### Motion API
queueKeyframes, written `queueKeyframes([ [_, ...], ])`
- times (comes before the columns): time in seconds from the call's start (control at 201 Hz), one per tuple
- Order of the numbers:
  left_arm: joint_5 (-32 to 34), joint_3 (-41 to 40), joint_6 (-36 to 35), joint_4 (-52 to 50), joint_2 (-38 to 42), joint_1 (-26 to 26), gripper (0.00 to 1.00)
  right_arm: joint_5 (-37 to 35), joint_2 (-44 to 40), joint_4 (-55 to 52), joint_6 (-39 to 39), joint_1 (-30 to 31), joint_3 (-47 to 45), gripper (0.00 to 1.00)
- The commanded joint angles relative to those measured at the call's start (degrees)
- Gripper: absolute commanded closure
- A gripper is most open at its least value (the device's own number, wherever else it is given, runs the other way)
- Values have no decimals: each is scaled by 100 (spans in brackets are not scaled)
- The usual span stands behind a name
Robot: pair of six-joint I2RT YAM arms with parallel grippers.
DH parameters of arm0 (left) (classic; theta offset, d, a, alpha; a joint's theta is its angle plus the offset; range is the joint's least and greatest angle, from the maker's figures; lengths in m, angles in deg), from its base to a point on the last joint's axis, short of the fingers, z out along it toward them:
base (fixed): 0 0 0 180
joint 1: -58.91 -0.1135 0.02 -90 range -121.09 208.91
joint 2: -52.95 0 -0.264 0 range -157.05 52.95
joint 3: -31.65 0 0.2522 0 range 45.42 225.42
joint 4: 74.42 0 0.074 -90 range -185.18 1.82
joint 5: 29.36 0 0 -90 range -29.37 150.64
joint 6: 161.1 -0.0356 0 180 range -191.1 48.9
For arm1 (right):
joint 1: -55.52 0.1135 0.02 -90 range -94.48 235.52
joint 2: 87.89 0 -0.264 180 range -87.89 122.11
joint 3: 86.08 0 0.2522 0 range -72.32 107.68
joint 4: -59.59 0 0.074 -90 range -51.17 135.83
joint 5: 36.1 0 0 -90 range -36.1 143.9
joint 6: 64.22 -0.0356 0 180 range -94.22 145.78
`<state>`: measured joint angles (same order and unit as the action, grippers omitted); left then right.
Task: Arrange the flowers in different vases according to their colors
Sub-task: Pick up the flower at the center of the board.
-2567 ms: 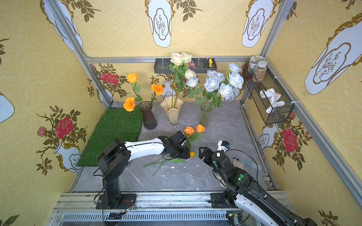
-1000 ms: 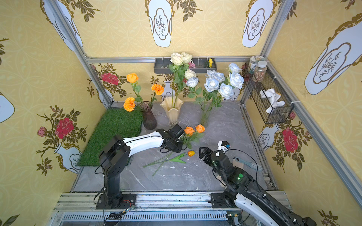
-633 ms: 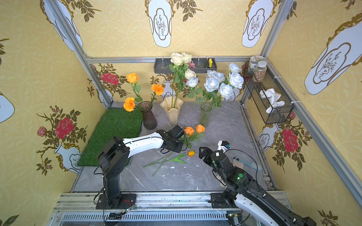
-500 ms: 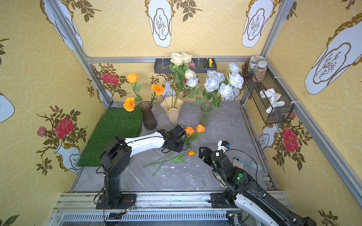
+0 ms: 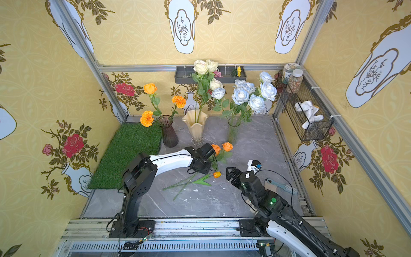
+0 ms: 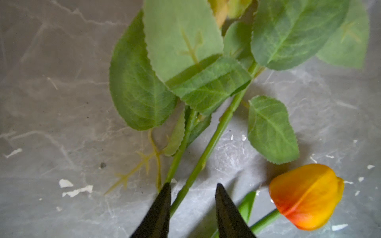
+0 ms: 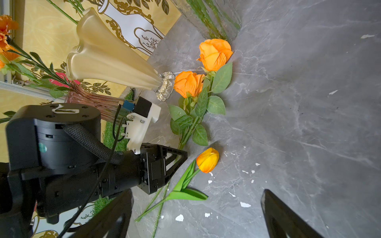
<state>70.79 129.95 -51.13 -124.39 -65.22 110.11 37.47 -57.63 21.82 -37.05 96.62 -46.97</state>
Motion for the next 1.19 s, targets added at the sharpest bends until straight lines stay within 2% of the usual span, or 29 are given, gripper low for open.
queueKeyframes([
  [0.0,71,35,-45,-132,-57,39,64,-45,-37,182,25,3,-9,3],
  [0.712,437,498,-56,-529,-482,207,80,-68,-162,125,-1,2,-44,3],
  [0.951,573,408,-166,-342,-307,258,86,-80,-196,119,-8,2,-52,3],
  [1.19,829,37,-571,229,222,321,90,-93,-222,109,-37,-1,-56,3],
])
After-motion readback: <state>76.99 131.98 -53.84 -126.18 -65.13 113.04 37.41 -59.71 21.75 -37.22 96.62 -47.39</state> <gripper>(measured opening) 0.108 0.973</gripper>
